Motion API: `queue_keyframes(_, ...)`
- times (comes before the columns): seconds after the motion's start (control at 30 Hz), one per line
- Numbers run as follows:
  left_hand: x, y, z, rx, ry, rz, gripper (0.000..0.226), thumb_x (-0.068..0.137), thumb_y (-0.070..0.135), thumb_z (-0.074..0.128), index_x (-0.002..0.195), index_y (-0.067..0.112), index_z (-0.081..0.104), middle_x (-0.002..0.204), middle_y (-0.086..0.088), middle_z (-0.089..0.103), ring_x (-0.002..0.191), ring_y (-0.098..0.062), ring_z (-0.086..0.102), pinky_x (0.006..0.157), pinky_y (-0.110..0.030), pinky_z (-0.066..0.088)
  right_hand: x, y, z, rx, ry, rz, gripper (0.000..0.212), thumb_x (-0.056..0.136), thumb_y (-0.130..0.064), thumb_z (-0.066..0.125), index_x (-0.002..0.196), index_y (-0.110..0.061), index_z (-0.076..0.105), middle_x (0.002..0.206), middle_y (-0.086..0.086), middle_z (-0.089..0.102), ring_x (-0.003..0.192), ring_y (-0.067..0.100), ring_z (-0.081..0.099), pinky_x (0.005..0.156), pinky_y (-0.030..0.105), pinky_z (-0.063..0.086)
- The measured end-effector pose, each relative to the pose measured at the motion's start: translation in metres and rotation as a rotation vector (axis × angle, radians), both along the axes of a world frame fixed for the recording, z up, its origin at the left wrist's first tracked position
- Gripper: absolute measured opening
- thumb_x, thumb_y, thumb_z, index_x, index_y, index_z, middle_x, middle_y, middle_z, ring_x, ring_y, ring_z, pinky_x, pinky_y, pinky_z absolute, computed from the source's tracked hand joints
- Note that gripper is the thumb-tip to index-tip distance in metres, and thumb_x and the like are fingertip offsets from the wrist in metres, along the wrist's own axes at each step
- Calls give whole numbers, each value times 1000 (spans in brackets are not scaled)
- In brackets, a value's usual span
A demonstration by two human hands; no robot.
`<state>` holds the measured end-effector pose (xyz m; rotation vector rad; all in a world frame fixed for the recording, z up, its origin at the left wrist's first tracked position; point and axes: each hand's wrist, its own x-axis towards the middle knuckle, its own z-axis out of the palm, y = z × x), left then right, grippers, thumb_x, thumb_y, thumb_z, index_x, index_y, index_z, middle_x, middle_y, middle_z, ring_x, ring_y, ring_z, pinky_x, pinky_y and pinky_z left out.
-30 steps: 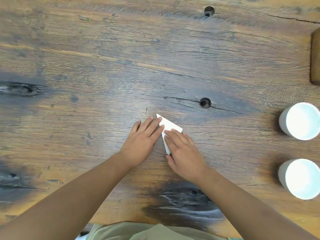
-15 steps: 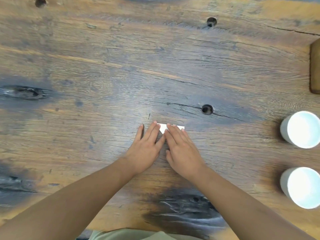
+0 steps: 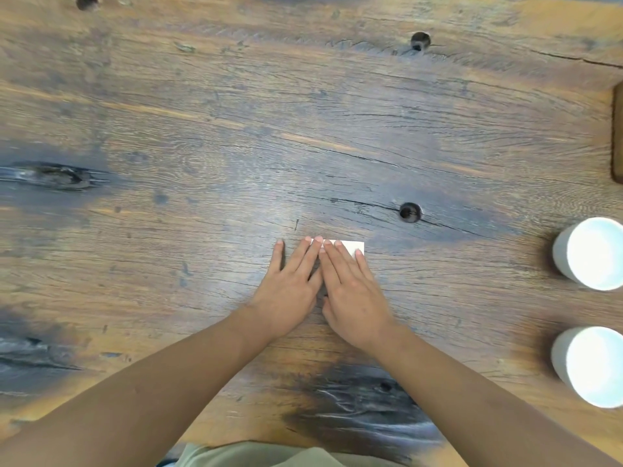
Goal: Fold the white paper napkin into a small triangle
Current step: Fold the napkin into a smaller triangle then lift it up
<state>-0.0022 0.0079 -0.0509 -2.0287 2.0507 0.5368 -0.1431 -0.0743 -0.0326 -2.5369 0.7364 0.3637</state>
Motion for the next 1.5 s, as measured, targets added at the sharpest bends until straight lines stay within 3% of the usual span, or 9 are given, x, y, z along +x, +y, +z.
queue_keyframes(0.1, 0, 0, 1, 19, -3, -15, 68, 102, 33, 37, 155, 8, 1, 163, -19, -6, 151, -33, -9, 117, -64, 0, 0, 1, -2, 12, 3, -5, 75, 91, -19, 40, 156, -4, 7, 166, 11, 4, 153, 21, -7, 124, 42, -5)
queue_keyframes(0.23, 1, -4, 5, 49, 20, -14, 64, 104, 31, 31, 155, 9, -2, 163, -19, -10, 151, -32, -11, 117, -64, 0, 1, -1, -5, 45, 8, -33, 77, 91, -20, 43, 157, -7, 5, 166, 8, 3, 153, 19, -5, 124, 42, 1)
queue_keyframes(0.5, 1, -8, 7, 47, 43, -15, 62, 104, 32, 33, 155, 8, 7, 163, -21, 1, 151, -35, 0, 117, -64, 3, 8, -4, -6, -14, 47, -24, 74, 92, -29, 47, 155, -8, 13, 164, 8, 17, 152, 21, 9, 124, 48, 6)
queue_keyframes(0.63, 6, -6, 7, 21, 58, -18, 60, 103, 30, 36, 155, 11, 14, 163, -22, 8, 151, -34, 9, 117, -66, 6, -7, -14, -2, -28, 41, -56, 74, 89, -24, 51, 154, -8, 19, 163, 8, 21, 152, 19, 14, 124, 44, 4)
queue_keyframes(0.73, 6, -7, 7, 51, 36, -27, 61, 104, 31, 33, 156, 13, 8, 163, -23, 3, 151, -35, 4, 116, -66, 1, -29, -27, -1, -29, 38, -93, 71, 91, -23, 52, 154, -10, 21, 163, 5, 23, 151, 18, 15, 124, 40, 2)
queue_keyframes(0.9, 6, -9, 12, 90, 46, -6, 64, 105, 29, 29, 155, 12, -5, 164, -18, -6, 152, -31, -4, 117, -64, -1, -50, -37, 1, -37, 84, -78, 72, 96, -42, 45, 156, -14, 18, 165, 1, 14, 152, 15, 8, 124, 46, 4)
queue_keyframes(1.17, 20, 0, 11, 75, 146, 18, 64, 104, 28, 28, 156, 9, -4, 164, -7, -15, 151, -20, -11, 121, -56, 3, -33, -42, 8, -76, 35, -123, 65, 93, -42, 48, 148, -11, 33, 155, 6, 39, 146, 20, 30, 122, 50, 14)
queue_keyframes(1.5, 20, 8, 6, 24, 169, 81, 69, 98, 24, 41, 156, 7, 8, 165, -10, 5, 152, -21, 2, 121, -53, 13, 20, -9, 4, 30, -32, -21, 72, 94, -24, 47, 157, -12, 14, 164, 4, 18, 152, 16, 8, 125, 40, 3)
